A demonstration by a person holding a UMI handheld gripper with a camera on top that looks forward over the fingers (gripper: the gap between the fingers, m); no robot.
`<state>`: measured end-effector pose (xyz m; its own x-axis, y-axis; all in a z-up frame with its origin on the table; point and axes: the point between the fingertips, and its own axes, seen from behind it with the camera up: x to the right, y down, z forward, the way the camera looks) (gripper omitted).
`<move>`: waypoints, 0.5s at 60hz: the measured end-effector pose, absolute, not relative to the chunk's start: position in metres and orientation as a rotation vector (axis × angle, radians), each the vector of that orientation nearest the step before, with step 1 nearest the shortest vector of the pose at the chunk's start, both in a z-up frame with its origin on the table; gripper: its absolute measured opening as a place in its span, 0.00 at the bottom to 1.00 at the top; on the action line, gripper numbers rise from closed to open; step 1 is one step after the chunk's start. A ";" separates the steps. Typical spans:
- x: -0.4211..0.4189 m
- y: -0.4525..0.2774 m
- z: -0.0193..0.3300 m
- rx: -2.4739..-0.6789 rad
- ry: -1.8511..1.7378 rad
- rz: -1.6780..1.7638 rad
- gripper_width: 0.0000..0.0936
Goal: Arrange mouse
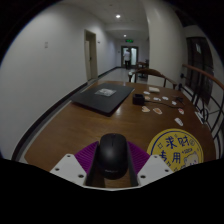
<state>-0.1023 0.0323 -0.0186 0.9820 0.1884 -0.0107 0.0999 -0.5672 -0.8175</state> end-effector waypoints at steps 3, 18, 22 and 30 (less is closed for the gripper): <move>-0.102 0.032 -0.018 -2.174 -0.195 0.118 0.52; -0.111 0.020 0.011 -2.112 -0.267 0.217 0.36; -0.094 0.019 0.070 -1.986 -0.233 0.192 0.36; -0.030 0.007 0.150 -1.814 -0.135 0.135 0.35</move>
